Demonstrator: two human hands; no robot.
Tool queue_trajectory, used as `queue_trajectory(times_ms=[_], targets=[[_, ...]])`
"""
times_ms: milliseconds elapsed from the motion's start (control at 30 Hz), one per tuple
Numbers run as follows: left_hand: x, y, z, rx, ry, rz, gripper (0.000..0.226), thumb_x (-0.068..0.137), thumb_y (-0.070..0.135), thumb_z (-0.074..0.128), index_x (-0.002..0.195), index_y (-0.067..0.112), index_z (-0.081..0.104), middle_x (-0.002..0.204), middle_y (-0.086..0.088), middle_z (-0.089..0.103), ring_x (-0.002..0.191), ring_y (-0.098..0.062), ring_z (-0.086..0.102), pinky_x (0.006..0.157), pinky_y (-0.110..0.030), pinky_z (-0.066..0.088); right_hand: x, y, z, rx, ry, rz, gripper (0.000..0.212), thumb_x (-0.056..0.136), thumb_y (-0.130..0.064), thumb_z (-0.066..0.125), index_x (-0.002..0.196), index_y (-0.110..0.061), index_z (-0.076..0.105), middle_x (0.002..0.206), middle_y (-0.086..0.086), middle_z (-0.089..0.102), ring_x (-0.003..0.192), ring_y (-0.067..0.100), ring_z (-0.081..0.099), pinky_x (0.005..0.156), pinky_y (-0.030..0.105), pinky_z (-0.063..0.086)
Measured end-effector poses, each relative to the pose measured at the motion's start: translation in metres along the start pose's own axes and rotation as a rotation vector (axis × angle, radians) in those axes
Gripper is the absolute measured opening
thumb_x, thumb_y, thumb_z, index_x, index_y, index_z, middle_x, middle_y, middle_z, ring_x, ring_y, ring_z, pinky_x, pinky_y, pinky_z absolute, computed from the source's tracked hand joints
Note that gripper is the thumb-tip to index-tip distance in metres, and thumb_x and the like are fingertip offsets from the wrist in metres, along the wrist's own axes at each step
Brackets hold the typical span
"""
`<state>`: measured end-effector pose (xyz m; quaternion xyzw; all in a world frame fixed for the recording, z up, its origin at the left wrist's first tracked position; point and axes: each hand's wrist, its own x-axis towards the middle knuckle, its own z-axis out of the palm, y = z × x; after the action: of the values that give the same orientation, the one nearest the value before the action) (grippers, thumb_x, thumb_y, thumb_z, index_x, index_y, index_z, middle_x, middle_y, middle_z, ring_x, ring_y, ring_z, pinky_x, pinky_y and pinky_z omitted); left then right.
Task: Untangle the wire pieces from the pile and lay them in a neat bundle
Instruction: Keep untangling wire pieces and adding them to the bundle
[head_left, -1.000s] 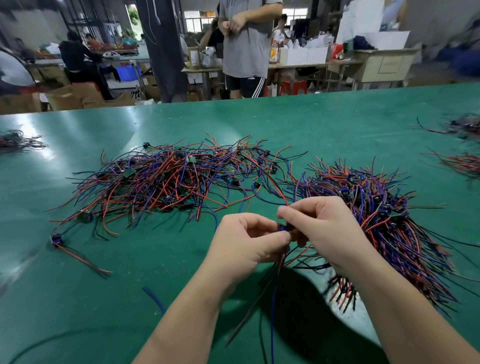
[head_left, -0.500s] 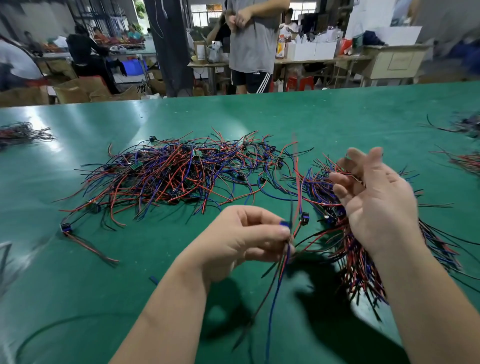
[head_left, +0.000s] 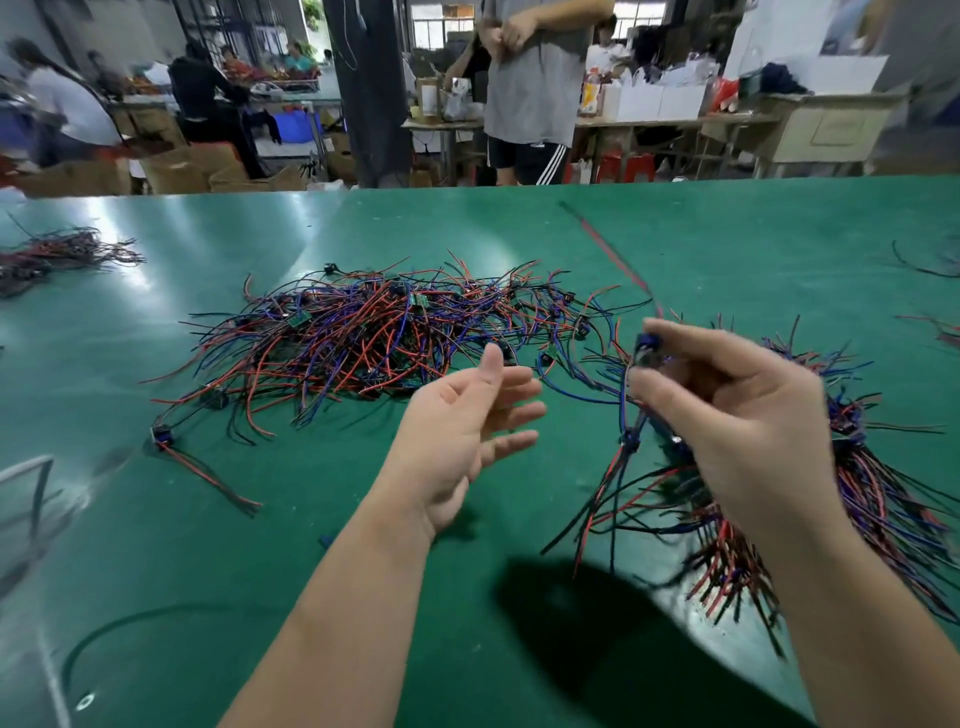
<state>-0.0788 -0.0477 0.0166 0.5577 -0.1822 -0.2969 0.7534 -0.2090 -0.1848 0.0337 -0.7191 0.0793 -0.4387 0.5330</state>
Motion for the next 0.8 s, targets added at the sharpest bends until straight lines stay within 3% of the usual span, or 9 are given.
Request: queue_trajectory(times_ms=[67,100,133,200,267,333,500,700,800], targets=[[0.010,-0.005,-0.018,0.528,0.262,0.128,0.015,0.088,0.035,0.065,0.083,0.023,0.071,0.086,0.012,0.072,0.084,-0.008,0.062,0.070,-0.016,0.048,0.006,0.000,-0.012,-0.001,0.197,-0.014,0.031,0.077,-0.008,0.076,0.101,-0.028,0.073,0.081,-0.004,0.074,0.067,0.009,0.064,0.066,0.016,0.053],[0.014,-0.009,-0.027,0.871,0.369,0.149,0.009,0.087,0.034,0.064,0.090,0.028,0.070,0.104,0.009,0.068,0.101,-0.011,0.057,0.083,-0.021,0.044,0.009,0.002,-0.018,-0.040,0.288,0.001,0.032,0.078,-0.010,0.076,0.104,-0.027,0.071,0.081,-0.008,0.074,0.068,0.007,0.065,0.067,0.015,0.053],[0.017,-0.014,-0.035,1.136,0.414,0.098,0.016,0.086,0.036,0.062,0.101,0.034,0.067,0.128,0.001,0.057,0.121,-0.018,0.046,0.098,-0.028,0.037,0.012,0.005,-0.024,-0.109,0.353,0.038,0.035,0.078,-0.013,0.076,0.110,-0.027,0.069,0.082,-0.010,0.074,0.069,0.004,0.065,0.069,0.014,0.053],[0.020,-0.024,-0.045,1.350,0.430,-0.071,0.034,0.086,0.037,0.060,0.121,0.041,0.057,0.155,-0.013,0.019,0.142,-0.029,0.012,0.113,-0.044,0.014,0.018,0.015,-0.035,-0.334,0.377,0.184,0.049,0.079,-0.022,0.074,0.126,-0.025,0.060,0.101,-0.004,0.073,0.085,0.003,0.065,0.083,0.022,0.053],[0.021,-0.026,-0.048,1.372,0.472,-0.103,0.042,0.087,0.035,0.059,0.127,0.043,0.051,0.158,-0.017,-0.001,0.144,-0.031,-0.003,0.115,-0.049,0.005,0.019,0.021,-0.042,-0.610,0.306,0.308,0.061,0.080,-0.028,0.071,0.137,-0.025,0.050,0.137,0.009,0.051,0.122,0.019,0.052,0.106,0.040,0.040],[0.022,-0.025,-0.052,1.356,0.539,-0.061,0.043,0.087,0.034,0.059,0.128,0.045,0.050,0.158,-0.015,-0.006,0.144,-0.032,-0.005,0.114,-0.050,0.005,0.017,0.018,-0.039,-0.683,0.271,0.306,0.061,0.080,-0.028,0.069,0.138,-0.027,0.047,0.146,0.011,0.035,0.134,0.026,0.037,0.113,0.043,0.029],[0.026,-0.023,-0.063,1.369,0.583,-0.020,0.031,0.091,0.036,0.054,0.122,0.039,0.056,0.154,-0.002,0.026,0.140,-0.027,0.018,0.114,-0.050,0.010,0.010,0.008,-0.024,-0.623,0.232,0.259,0.048,0.083,-0.022,0.065,0.129,-0.030,0.053,0.137,0.003,0.038,0.126,0.015,0.042,0.108,0.034,0.032],[0.031,-0.025,-0.064,1.371,0.599,0.009,0.024,0.095,0.034,0.048,0.114,0.033,0.064,0.108,0.003,0.063,0.108,-0.022,0.051,0.103,-0.046,0.026,0.009,0.007,-0.018,-0.603,0.213,0.220,0.040,0.084,-0.017,0.064,0.122,-0.029,0.058,0.127,0.001,0.041,0.122,0.016,0.043,0.106,0.033,0.035],[0.032,-0.023,-0.058,0.888,0.553,0.108,0.016,0.092,0.029,0.057,0.098,0.026,0.072,0.082,0.008,0.068,0.075,-0.011,0.059,0.075,-0.025,0.044,0.006,0.005,-0.014,-0.583,0.257,0.111,0.032,0.084,-0.012,0.063,0.109,-0.031,0.063,0.123,0.000,0.045,0.114,0.013,0.048,0.094,0.012,0.036]])
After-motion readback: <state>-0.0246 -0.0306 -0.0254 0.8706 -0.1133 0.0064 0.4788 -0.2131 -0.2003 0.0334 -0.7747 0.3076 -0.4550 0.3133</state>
